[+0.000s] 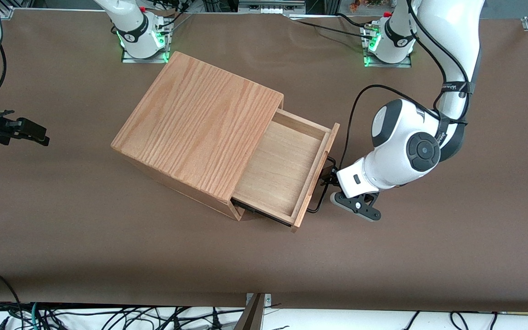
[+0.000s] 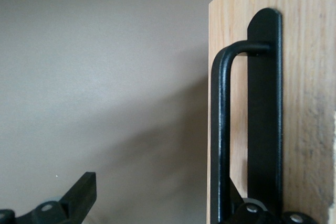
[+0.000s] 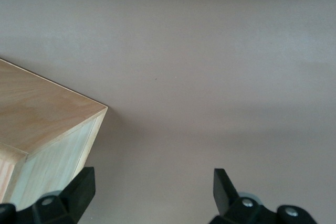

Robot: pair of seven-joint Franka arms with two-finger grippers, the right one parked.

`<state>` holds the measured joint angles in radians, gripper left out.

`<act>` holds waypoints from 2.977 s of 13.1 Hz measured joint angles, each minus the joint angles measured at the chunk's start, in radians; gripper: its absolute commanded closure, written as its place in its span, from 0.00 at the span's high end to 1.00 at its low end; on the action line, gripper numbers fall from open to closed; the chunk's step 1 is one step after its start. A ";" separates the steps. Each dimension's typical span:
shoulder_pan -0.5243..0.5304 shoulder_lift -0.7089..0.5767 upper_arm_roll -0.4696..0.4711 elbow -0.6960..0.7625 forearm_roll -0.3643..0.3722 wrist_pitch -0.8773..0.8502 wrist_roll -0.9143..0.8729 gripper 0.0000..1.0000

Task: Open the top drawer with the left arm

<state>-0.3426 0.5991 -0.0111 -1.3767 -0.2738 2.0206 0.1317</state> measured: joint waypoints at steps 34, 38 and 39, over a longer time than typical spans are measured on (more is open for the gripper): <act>0.201 -0.436 0.032 -0.050 0.221 -0.450 -0.130 1.00; 0.341 -0.586 -0.098 -0.286 0.223 -0.357 -0.158 1.00; 0.345 -0.612 -0.110 -0.325 0.223 -0.342 -0.161 1.00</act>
<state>0.0025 -0.0127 -0.1207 -1.7013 -0.0509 1.6782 -0.0289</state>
